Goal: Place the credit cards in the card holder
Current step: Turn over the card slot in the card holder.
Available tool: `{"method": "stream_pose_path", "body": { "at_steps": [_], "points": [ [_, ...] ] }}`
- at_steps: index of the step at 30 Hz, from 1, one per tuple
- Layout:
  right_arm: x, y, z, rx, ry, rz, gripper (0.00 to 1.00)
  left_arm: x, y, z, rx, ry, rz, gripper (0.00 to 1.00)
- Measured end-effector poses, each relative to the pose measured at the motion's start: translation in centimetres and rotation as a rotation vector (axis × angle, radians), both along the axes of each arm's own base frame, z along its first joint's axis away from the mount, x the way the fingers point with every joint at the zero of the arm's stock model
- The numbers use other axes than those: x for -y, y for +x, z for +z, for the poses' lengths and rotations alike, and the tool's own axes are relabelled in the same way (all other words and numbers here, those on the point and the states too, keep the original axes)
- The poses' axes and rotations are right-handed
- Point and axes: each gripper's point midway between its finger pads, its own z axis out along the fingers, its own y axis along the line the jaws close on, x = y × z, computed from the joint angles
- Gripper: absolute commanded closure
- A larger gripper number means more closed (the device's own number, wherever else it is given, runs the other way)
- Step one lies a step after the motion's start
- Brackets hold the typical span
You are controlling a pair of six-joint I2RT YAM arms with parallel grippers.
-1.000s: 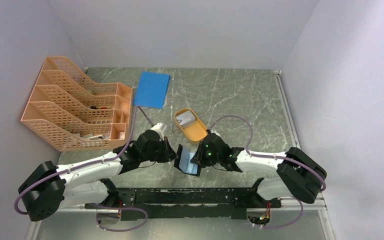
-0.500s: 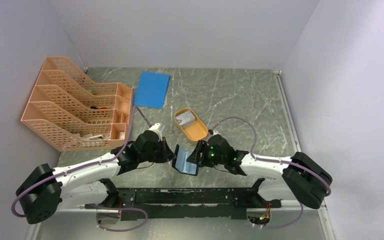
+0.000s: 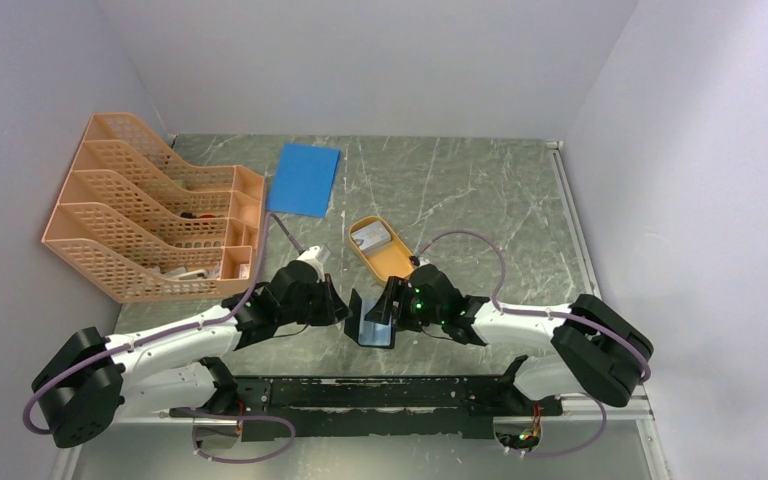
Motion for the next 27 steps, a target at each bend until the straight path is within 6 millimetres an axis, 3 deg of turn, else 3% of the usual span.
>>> {"method": "stream_pose_path", "body": {
  "at_steps": [18, 27],
  "points": [
    [-0.15, 0.01, 0.34, 0.003, 0.012, 0.002, 0.19, -0.1, -0.08, -0.25, -0.004, 0.004, 0.0, 0.95],
    [-0.14, 0.05, 0.62, 0.009, 0.017, 0.001, 0.21, -0.1, -0.08, -0.25, -0.004, 0.004, 0.001, 0.95]
  ]
}}
